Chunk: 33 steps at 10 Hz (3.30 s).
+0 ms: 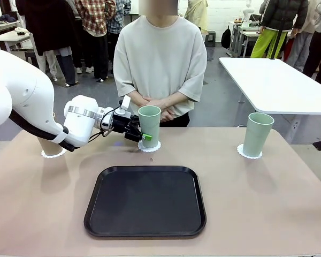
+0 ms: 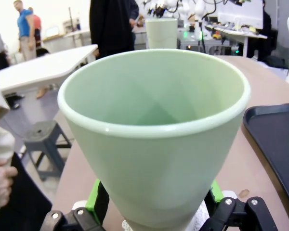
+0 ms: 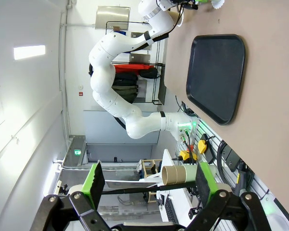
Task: Place coasters on the table and set cups on them.
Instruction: Take one Reusable plastic cup from the Flat Tray and place it on a coaster set by the human.
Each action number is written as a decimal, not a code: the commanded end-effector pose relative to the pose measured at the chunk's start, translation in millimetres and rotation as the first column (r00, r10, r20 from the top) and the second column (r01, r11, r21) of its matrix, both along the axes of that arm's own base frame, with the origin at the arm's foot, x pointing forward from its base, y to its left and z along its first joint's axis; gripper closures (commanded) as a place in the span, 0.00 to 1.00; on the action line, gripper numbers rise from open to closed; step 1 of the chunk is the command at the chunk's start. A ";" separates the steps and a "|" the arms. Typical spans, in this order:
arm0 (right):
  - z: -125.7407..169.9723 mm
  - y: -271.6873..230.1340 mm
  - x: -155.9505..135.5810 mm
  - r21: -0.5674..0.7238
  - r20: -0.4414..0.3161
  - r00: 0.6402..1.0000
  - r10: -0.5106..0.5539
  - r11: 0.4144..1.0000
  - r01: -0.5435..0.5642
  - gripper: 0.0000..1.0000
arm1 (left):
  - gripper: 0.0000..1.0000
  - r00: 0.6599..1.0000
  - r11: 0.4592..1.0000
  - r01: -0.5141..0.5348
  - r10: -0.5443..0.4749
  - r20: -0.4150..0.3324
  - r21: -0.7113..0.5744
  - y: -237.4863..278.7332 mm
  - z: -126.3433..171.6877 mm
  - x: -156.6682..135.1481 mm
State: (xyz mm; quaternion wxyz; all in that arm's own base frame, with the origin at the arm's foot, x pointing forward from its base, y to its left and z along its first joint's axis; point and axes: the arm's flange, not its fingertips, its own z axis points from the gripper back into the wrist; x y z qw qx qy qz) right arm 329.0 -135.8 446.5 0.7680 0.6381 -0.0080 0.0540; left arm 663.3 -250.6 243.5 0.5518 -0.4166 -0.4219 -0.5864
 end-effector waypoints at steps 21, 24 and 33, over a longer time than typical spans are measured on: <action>1.1 -0.2 -0.7 -0.002 -0.015 1.000 -0.003 1.000 0.003 0.00 | 0.00 0.937 0.475 -0.289 0.317 0.144 0.831 51.2 217.5 -164.6; 1.1 -0.2 -0.7 -0.002 -0.015 1.000 -0.003 1.000 0.003 0.00 | 0.00 0.948 0.348 -0.230 0.289 0.129 0.909 45.9 241.6 -194.9; 1.1 -0.2 -0.7 -0.002 -0.015 1.000 -0.003 1.000 0.003 0.00 | 0.00 0.949 0.361 -0.229 0.287 0.126 0.904 49.6 240.6 -201.5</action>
